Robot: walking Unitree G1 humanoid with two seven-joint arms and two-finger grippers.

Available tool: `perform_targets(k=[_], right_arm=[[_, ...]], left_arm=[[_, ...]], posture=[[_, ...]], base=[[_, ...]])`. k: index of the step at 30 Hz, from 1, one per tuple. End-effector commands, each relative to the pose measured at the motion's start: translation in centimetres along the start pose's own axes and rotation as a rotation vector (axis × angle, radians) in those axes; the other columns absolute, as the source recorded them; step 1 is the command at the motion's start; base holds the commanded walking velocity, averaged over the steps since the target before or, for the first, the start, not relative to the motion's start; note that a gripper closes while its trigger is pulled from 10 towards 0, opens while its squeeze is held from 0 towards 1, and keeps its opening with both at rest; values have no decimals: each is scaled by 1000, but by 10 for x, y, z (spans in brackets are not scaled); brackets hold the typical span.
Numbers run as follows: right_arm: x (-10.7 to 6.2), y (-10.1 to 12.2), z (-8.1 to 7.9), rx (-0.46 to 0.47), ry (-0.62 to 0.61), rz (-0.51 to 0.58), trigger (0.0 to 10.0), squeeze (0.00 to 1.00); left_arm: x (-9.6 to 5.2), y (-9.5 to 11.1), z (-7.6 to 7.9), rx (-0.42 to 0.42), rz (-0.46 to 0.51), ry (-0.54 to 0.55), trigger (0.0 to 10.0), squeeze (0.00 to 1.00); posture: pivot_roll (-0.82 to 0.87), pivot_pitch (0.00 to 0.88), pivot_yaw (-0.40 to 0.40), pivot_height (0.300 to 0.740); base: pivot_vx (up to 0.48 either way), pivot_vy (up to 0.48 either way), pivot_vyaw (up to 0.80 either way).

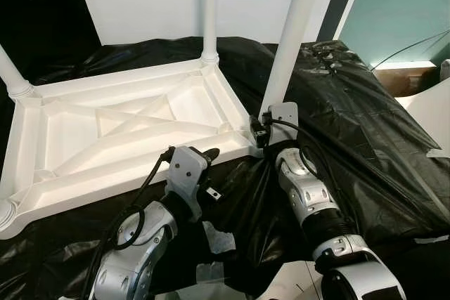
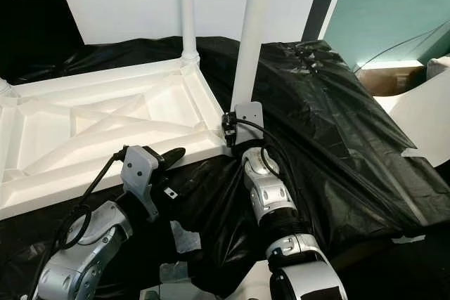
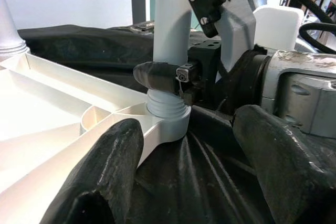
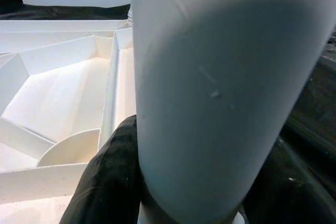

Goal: Building children table

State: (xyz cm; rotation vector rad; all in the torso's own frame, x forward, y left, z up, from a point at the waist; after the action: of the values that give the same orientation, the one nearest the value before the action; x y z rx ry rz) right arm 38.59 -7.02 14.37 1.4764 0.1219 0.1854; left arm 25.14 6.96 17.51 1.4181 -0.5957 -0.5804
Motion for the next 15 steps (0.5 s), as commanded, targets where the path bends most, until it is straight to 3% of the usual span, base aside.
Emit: perform_targets(k=[1,5,6,13,15], right_arm=[[-8,-21,-5,3,8,-90,10000,0],[-9,-16,-1,-6,-3,-64,10000,0],[-10,-14,2,-12,-10,-58,10000,1000],[-10,-7,10,-14,25,-15,10000,1000],[-13,-3,18,-17,122,18,10000,1000]], left_arm=[[0,-1,-3,-7,-2,43,10000,0],[0,-1,-2,-8,-3,44,10000,0],[0,-1,-2,-9,-3,44,10000,0],[0,-1,-1,-10,-2,43,10000,0],[-1,-1,-1,-10,-3,47,10000,0]], posture=[[119,65,-63,740],[117,63,-67,740],[117,63,-67,740],[123,58,-71,740],[129,53,-73,740]], base=[[0,0,0],[0,0,0],[0,0,0],[0,0,0],[0,0,0]])
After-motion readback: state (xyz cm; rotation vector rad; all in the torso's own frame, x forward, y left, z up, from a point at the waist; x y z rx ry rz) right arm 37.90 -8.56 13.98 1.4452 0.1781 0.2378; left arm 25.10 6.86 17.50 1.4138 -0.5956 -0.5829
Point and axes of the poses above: a point about 5 cm out from each wrist's last joint towards the gripper, its own x axis pointing out of the wrist towards the gripper, its own y axis along the axis of the wrist's last joint, z = x × y, the point moved 4 cm from there along x, pointing out of the wrist towards the gripper, and after that the axes turned 7 degrees about -x, right-handed, at the moved point
